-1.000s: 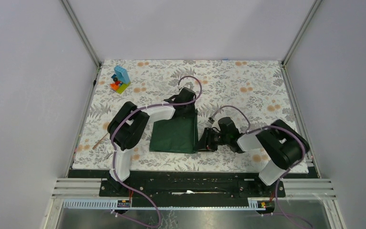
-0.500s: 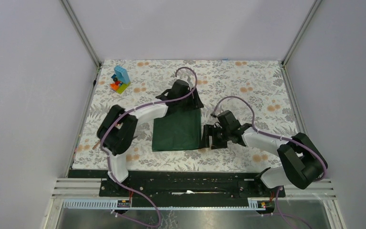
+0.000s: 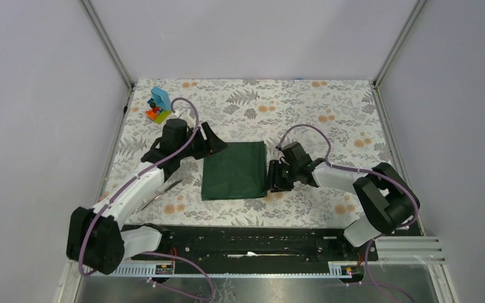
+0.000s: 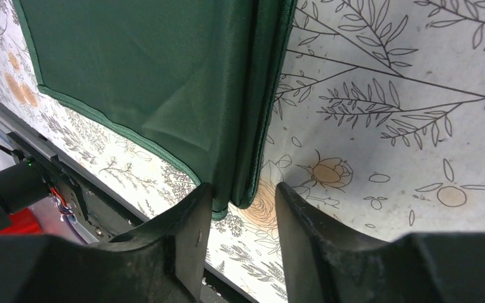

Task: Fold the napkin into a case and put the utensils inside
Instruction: Turn over the upper triangle folded napkin at the center of the board.

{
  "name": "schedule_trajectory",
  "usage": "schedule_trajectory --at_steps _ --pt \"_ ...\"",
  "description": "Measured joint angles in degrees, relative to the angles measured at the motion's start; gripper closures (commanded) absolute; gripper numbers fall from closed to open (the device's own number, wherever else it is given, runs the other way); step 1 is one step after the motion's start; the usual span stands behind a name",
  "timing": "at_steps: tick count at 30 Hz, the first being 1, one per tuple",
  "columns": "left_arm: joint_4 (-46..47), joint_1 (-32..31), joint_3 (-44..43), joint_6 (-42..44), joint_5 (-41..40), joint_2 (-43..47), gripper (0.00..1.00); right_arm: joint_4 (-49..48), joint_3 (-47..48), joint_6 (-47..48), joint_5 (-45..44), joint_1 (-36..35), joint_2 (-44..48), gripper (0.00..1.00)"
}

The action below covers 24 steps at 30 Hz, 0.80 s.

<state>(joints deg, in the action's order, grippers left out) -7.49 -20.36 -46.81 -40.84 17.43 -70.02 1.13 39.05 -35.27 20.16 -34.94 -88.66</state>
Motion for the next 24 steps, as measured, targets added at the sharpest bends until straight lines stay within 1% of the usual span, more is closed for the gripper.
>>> schedule_trajectory --at_steps 2,5,8,10,16,19,24 --pt "-2.99 -0.04 1.57 0.76 0.79 3.45 0.35 -0.31 0.2 0.26 0.52 -0.02 -0.7 0.6" --pt "-6.12 -0.2 2.47 1.46 1.51 6.99 0.35 -0.15 1.2 1.29 1.6 -0.02 -2.23 0.64" --pt "-7.8 -0.17 2.49 1.99 1.44 9.7 0.35 0.76 2.56 3.26 3.28 0.02 -3.76 0.72" --pt "-8.83 -0.09 2.49 2.29 1.25 11.13 0.35 2.12 4.0 4.94 4.52 0.09 -5.25 0.76" --pt "-10.67 0.37 2.47 2.99 1.09 11.87 0.35 7.32 6.82 10.21 7.28 2.03 -7.56 0.92" --pt "-11.45 0.55 2.47 3.21 0.98 12.15 0.34 11.72 8.2 12.68 8.7 4.87 -8.59 0.94" --pt "-12.15 0.68 2.47 3.34 1.07 12.7 0.34 21.07 13.79 15.85 8.85 10.01 -12.33 0.93"
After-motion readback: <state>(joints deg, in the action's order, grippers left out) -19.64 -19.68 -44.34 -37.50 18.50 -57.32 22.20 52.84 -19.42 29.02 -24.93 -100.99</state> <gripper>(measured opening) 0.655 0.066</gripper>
